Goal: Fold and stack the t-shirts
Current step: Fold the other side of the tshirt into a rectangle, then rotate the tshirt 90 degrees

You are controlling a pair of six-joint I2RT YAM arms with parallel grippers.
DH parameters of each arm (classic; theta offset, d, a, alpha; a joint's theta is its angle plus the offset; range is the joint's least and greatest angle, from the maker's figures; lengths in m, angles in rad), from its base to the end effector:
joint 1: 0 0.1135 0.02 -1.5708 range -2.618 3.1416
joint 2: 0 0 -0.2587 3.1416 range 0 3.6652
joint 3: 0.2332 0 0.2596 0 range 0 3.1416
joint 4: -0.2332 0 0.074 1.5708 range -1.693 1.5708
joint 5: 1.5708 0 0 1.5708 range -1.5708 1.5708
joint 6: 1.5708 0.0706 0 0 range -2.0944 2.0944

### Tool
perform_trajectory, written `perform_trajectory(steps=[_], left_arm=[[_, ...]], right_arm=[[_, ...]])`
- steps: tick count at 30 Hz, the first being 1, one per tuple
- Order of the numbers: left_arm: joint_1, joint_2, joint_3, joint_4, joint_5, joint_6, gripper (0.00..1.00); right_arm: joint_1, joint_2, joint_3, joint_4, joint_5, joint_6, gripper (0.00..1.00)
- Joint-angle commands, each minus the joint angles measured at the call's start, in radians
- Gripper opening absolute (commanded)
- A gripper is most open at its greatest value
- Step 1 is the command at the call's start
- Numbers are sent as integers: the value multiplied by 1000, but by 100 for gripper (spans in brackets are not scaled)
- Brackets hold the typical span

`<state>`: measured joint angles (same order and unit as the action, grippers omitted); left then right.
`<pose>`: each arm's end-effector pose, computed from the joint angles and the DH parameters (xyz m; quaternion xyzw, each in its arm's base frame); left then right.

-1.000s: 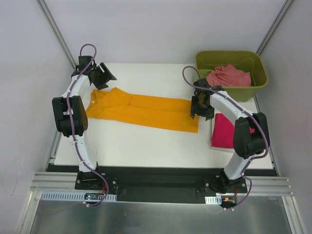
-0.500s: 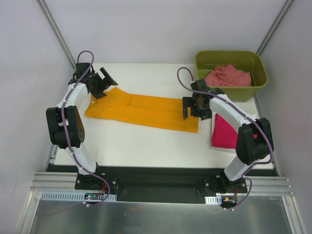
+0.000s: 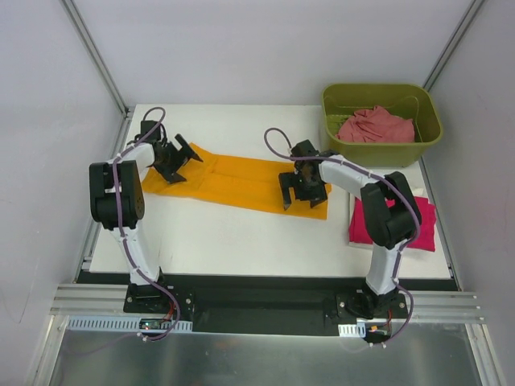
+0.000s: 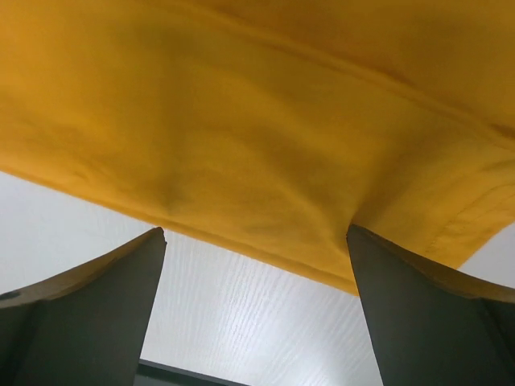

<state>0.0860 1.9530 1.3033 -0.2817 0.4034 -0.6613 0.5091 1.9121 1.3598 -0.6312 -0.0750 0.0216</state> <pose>0.4376 0.0099 0.1370 -0.2809 0.8889 -0.2697 0.2413 0.3534 0.2033 0.1421 -0.2437 0.9499 0.0859 0.1759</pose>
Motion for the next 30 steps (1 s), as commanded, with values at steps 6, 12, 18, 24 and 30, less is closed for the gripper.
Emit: perform_trajectory(steps=[6,12,18,24,30], left_arm=[[-66,321,394,-17,57,-148,99],[-208,597,828,-19,40,-317,99],[-319,802,1179,141,37,-417,99],[-336,830,1103,410,9,-524,99],[-336,739,1107,406,-14,-440,99]], right_arm=[[243,-130,-255,44,-167,72,99],[495,-145,-147,84,-404,13,99],[502,-340,-140,27,-243,-106,100],[435,-537,-249,45,-94,-26,100],[355,-714,-375,106,33,80,99]])
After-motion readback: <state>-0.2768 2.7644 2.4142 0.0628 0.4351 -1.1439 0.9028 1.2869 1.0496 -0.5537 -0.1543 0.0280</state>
